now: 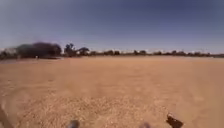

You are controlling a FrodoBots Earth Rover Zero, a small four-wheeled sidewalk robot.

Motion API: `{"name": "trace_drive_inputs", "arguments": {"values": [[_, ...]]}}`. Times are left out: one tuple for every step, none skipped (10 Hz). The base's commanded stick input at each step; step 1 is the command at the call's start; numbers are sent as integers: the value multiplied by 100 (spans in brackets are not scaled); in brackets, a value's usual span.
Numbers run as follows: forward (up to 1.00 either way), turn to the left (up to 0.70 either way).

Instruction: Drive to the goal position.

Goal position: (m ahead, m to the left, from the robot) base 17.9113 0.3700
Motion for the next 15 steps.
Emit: {"name": "trace_drive_inputs", "arguments": {"values": [[50,-1],[50,-1],[50,-1],[50,-1],[50,-1],[50,-1],[50,-1],[50,-1],[50,-1],[50,-1],[50,-1],[50,-1],[50,-1],[50,-1],[50,-1]]}}
